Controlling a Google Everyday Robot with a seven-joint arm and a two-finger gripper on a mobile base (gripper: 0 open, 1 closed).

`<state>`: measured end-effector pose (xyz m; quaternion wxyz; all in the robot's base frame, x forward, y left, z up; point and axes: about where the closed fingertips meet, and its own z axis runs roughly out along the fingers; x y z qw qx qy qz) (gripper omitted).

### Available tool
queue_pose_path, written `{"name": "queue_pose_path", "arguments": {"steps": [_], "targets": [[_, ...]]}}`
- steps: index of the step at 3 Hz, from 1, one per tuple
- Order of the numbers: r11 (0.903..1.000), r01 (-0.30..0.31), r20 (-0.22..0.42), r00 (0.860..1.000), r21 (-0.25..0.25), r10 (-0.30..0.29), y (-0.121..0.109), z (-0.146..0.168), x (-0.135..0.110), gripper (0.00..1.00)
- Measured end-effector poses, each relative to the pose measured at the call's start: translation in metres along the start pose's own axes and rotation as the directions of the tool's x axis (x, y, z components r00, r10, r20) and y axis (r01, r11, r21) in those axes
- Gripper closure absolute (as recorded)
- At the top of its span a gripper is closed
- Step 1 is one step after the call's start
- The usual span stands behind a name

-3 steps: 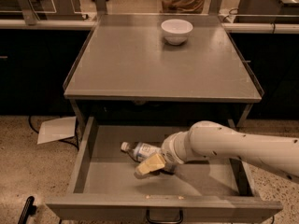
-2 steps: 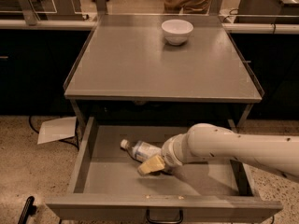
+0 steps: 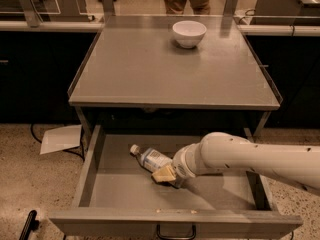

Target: Pick blue plastic bottle from top drawer and place on counter

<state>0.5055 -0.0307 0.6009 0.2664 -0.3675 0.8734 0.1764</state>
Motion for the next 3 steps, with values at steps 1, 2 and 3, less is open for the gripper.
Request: {"name": "queue_pose_path", "arguments": {"steps": [1, 2, 3], "targets": [[1.0000, 0.000, 0.000, 1.000, 0.000, 0.000, 0.000, 0.000, 0.000, 0.89], [0.9996, 0.018, 0.005, 1.000, -0.021, -0.017, 0.004, -0.007, -0.001, 1.00], [0.9982, 0.053, 0.003, 0.999, -0.026, -0.053, 0.016, -0.047, 0.002, 1.00]]}}
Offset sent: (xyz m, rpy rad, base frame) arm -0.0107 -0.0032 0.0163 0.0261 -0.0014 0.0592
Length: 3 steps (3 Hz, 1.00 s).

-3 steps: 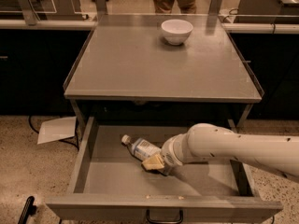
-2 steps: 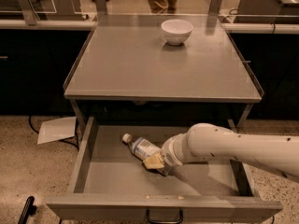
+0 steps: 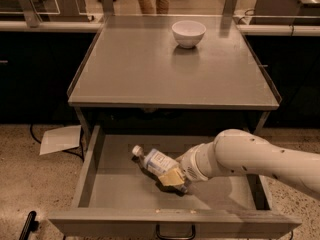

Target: Pick blue plastic bottle from top drawer and place on counter

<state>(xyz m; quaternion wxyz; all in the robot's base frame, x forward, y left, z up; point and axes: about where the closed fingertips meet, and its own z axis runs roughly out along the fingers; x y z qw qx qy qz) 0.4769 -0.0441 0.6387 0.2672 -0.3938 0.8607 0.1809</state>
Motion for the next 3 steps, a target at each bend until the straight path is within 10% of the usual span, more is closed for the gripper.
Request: {"name": "queue_pose_path", "arguments": {"steps": [2, 3], "targets": [[0.9855, 0.047, 0.059, 0.997, 0.163, -0.058, -0.001, -0.110, -0.004, 1.00], [0.9855, 0.047, 0.059, 0.997, 0.163, -0.058, -0.001, -0.110, -0.004, 1.00]]}}
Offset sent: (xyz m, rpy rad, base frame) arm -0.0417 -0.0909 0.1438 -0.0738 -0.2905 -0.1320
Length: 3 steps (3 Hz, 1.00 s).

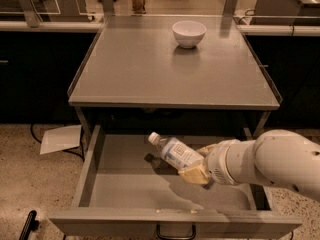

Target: Pick blue plastic bottle from top drawer and place on counter

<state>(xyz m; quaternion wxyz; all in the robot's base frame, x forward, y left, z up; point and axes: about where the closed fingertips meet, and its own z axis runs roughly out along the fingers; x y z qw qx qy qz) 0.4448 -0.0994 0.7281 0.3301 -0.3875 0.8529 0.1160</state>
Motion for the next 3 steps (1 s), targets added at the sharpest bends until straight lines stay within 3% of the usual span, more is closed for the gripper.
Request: {"name": "queue_pose_path", "arguments": {"steps": [1, 2, 3], "targets": [[0.9998, -0.004, 0.026, 1.000, 0.020, 0.004, -0.003, -0.011, -0.010, 1.00], [0.9918, 0.036, 0.079, 0.996, 0.122, -0.046, -0.016, -0.052, -0.042, 1.00], [0.9749, 0.087, 0.101, 0.989, 0.205, -0.110, -0.031, -0.088, -0.085, 1.00]]}}
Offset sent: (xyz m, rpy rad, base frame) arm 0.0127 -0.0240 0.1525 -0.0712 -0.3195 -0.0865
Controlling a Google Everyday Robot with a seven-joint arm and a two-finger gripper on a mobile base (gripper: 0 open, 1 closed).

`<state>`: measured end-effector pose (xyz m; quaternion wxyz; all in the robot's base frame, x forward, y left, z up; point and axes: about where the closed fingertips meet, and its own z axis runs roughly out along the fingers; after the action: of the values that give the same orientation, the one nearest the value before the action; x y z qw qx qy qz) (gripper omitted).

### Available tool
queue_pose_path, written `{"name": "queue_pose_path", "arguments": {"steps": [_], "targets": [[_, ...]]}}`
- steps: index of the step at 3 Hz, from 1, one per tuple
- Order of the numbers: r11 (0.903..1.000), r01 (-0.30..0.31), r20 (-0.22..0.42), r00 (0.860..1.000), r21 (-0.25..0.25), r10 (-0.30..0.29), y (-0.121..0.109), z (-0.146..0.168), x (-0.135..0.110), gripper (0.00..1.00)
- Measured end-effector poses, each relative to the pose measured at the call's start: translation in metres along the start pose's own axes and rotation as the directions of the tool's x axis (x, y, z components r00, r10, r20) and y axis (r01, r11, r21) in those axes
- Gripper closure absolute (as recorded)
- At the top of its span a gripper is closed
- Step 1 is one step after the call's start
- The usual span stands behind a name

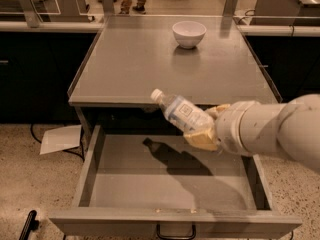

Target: Pick blue plastic bottle from top drawer and place on counter

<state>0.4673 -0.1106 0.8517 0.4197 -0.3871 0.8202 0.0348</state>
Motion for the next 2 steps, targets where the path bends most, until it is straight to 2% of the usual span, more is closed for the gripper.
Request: {"name": "queue_pose_path", "arguments": {"steps": [1, 2], "targets": [[0.9960, 0.068, 0.004, 0.998, 0.058, -0.068, -0.0236, -0.0081, -0.0468, 1.00], [0.9961, 0.067, 0.005, 0.998, 0.057, -0.067, -0.0234, -0.0080, -0.0471, 1.00]]}}
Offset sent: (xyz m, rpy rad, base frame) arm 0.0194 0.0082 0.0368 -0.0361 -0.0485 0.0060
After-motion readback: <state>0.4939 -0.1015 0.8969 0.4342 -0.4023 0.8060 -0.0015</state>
